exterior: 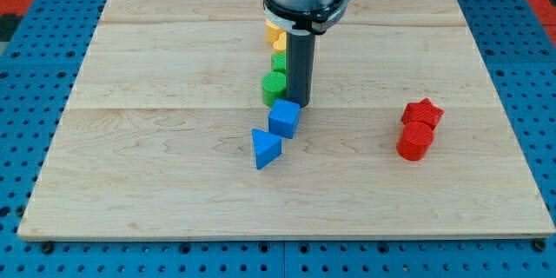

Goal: Separate the red star from the red circle

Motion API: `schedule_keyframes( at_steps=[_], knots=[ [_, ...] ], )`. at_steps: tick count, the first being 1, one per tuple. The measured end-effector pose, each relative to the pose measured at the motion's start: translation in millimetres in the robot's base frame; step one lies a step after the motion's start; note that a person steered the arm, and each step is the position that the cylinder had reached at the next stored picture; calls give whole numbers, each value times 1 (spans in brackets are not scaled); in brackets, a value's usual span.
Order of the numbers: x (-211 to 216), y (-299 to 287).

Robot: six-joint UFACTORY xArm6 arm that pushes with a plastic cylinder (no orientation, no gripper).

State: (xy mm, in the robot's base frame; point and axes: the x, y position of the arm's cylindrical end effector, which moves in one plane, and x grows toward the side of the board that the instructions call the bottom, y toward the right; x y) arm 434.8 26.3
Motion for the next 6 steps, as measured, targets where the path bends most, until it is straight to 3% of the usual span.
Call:
schedule_keyframes(
  at_steps=[1, 3, 4, 5, 6],
  knots=[
    [-2, 36],
    [-35, 206],
    [19, 240],
    [51, 201],
    [48, 127]
  ],
)
